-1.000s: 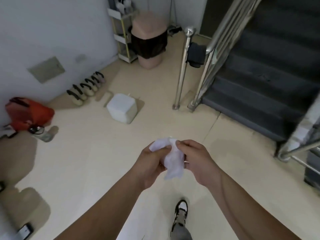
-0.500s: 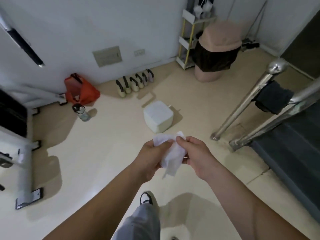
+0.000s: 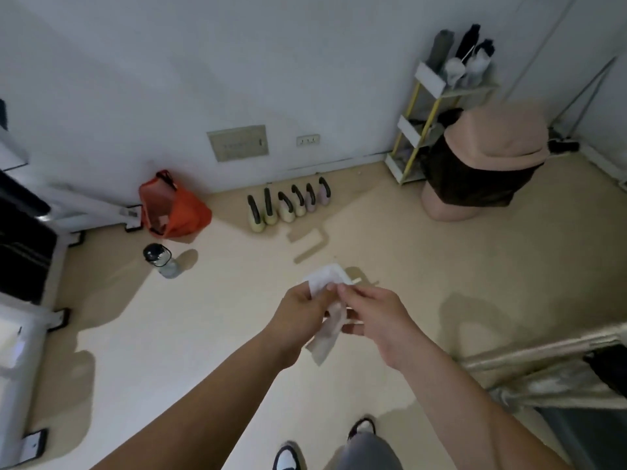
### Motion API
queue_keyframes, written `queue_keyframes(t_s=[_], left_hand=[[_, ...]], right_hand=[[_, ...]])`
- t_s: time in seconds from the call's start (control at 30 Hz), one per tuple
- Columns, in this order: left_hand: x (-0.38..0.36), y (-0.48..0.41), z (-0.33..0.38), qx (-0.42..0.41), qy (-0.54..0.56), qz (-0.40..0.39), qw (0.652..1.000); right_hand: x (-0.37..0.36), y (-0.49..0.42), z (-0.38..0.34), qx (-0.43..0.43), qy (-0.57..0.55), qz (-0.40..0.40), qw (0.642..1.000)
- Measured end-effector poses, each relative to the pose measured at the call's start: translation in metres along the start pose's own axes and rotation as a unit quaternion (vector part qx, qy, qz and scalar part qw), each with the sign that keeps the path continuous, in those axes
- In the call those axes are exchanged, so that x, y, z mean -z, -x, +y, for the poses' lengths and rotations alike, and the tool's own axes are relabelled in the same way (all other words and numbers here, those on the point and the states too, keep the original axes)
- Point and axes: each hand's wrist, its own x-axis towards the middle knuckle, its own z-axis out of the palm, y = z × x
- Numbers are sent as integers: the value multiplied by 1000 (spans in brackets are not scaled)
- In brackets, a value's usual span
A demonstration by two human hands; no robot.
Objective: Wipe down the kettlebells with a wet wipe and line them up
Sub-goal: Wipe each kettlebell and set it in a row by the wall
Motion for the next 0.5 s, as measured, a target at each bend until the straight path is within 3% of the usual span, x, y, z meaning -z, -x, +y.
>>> queue_keyframes(t_s=[0.1, 0.4, 0.5], left_hand=[[8, -81, 24, 1, 3, 13, 1000], [59, -270, 103, 35, 26, 203, 978], [92, -324, 128, 35, 28, 230, 972]], right_hand=[[9, -78, -41, -11, -22, -29, 999], [-6, -286, -168, -21, 78, -65, 995], [-26, -346, -210, -36, 84, -80, 993]])
